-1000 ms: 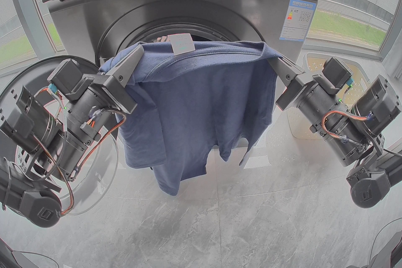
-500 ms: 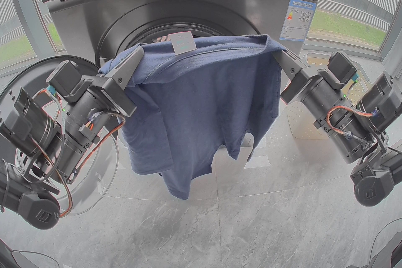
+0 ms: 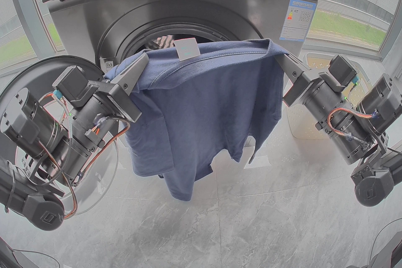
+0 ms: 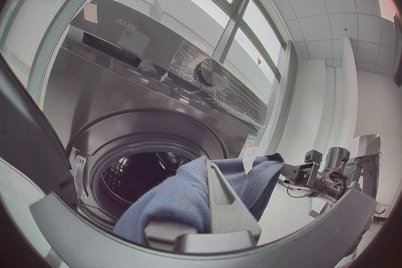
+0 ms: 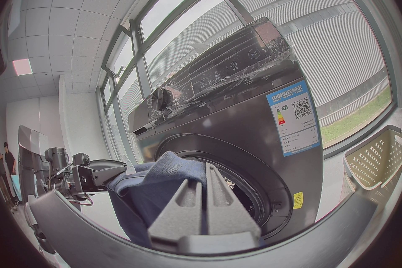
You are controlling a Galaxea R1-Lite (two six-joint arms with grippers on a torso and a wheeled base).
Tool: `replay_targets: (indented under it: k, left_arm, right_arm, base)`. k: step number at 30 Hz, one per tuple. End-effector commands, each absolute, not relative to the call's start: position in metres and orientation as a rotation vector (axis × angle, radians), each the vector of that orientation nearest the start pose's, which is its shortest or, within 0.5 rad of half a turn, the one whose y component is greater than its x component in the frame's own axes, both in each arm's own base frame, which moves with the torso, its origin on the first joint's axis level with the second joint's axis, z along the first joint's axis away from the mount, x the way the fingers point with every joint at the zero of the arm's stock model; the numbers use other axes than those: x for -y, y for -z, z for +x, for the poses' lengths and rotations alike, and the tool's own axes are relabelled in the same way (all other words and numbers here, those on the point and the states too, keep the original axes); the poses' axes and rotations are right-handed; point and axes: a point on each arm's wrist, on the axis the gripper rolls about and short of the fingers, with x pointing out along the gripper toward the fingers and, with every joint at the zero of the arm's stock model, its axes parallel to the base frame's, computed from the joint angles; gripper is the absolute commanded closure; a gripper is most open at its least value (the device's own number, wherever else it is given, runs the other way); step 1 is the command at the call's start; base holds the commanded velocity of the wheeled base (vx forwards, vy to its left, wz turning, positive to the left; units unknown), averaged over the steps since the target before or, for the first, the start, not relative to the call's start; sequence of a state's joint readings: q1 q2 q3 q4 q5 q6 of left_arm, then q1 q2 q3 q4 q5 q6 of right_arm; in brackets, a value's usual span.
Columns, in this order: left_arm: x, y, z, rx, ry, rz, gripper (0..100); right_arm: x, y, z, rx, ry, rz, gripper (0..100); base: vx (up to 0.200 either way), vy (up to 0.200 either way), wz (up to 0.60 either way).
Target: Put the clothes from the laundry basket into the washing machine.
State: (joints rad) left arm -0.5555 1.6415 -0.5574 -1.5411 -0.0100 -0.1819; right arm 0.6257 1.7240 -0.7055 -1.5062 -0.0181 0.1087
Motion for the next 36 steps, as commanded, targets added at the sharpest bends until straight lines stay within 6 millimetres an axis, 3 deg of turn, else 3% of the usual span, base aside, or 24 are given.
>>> replay_targets:
  k: [1,6,11,14,15,19,23,24,27,36]
  left_arm:
    - [0.146,-0.22,0.224,0.374,0.615,-0.299,100]
    - [0.153,-0.219,0.223,0.368,0.637,-0.303,100]
    - [0.172,-0.22,0.227,0.369,0.681,-0.315,100]
    - [0.175,-0.221,0.232,0.377,0.683,-0.317,100]
    - [0.176,-0.223,0.233,0.381,0.685,-0.319,100]
    - [0.178,-0.223,0.236,0.377,0.684,-0.318,100]
    - [0.18,-0.219,0.239,0.366,0.683,-0.314,100]
    - [0.182,-0.216,0.241,0.354,0.682,-0.31,100]
    - [0.185,-0.212,0.246,0.35,0.682,-0.308,100]
    - [0.185,-0.218,0.25,0.373,0.674,-0.312,100]
  right_arm:
    - [-0.169,-0.23,0.238,0.417,-0.616,0.252,100]
    - [-0.168,-0.223,0.237,0.388,-0.616,0.242,100]
    - [-0.169,-0.201,0.237,0.303,-0.621,0.216,100]
    - [-0.17,-0.193,0.238,0.273,-0.622,0.206,100]
    - [-0.17,-0.178,0.238,0.219,-0.627,0.19,100]
    - [-0.174,-0.155,0.238,0.138,-0.635,0.165,100]
    - [-0.175,-0.148,0.239,0.112,-0.633,0.158,100]
    - [-0.175,-0.148,0.239,0.111,-0.633,0.158,0]
    - [-0.177,-0.144,0.237,0.093,-0.64,0.161,0]
    - [-0.177,-0.085,0.197,-0.186,-0.731,0.062,0]
  base:
    - [0.0,0.0,0.0]
    - [0.0,0.0,0.0]
    - [0.0,0.0,0.0]
    - [0.0,0.0,0.0]
    - [0.0,0.0,0.0]
    - [0.0,0.0,0.0]
    - [0.0,0.0,0.0]
    - [0.0,0.0,0.0]
    - [0.0,0.0,0.0]
    - [0.0,0.0,0.0]
